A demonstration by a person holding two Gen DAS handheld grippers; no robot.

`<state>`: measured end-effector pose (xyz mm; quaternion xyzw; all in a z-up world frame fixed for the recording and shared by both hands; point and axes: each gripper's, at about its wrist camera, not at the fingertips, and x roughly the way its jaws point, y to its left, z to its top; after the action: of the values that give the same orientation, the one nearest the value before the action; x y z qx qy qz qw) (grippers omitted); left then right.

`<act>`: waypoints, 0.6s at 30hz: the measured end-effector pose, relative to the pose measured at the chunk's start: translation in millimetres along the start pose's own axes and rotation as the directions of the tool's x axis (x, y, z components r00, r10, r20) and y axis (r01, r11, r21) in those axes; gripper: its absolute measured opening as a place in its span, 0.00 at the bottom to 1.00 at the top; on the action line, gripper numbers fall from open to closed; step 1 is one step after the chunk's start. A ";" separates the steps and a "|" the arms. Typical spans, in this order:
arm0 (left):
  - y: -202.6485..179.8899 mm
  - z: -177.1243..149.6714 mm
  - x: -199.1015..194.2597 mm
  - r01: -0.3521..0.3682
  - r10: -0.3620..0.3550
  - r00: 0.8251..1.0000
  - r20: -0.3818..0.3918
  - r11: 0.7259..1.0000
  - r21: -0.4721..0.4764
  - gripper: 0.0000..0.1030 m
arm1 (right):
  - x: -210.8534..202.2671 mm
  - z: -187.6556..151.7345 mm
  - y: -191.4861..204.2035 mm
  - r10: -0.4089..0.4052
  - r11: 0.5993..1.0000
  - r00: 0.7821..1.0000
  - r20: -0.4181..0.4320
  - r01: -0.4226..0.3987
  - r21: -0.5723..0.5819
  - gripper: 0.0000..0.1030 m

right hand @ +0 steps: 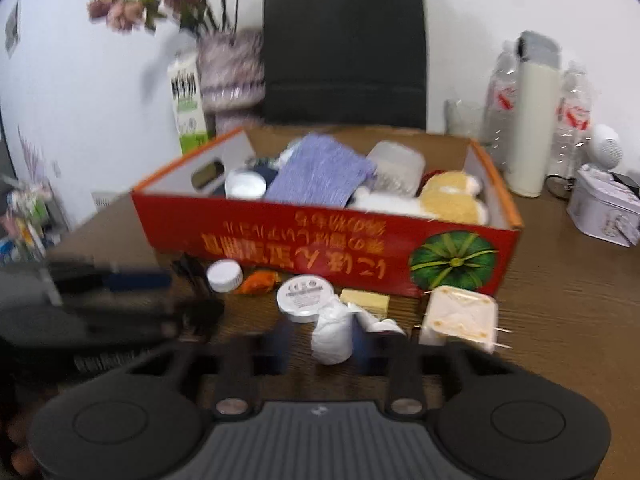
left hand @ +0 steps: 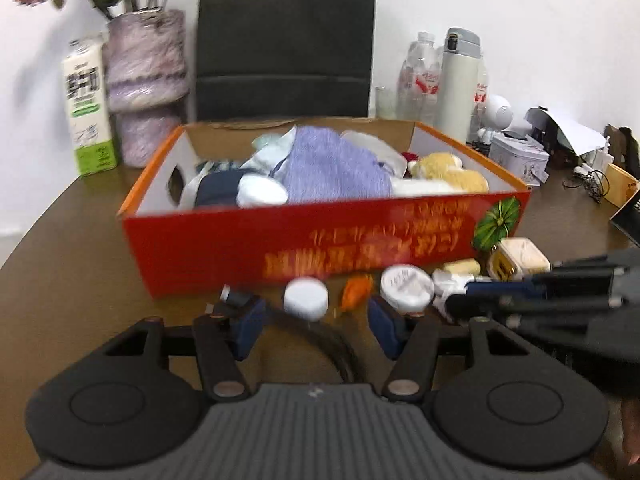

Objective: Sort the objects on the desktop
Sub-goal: 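Grasp the white round lid with the left tool while the right tool grasps the white tissue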

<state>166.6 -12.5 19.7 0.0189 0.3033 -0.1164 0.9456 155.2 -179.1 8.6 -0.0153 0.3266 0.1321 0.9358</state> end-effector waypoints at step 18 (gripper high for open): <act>-2.5 13.3 -5.3 -0.054 0.059 0.997 0.052 0.995 -0.083 0.27 | -38.9 -10.4 -2.2 0.071 0.996 0.992 0.108 -0.076 0.036 0.10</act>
<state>169.4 -15.2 33.7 -0.0141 0.2812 -0.0775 0.9564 120.2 -191.6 24.3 0.0226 0.2792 0.1606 0.9464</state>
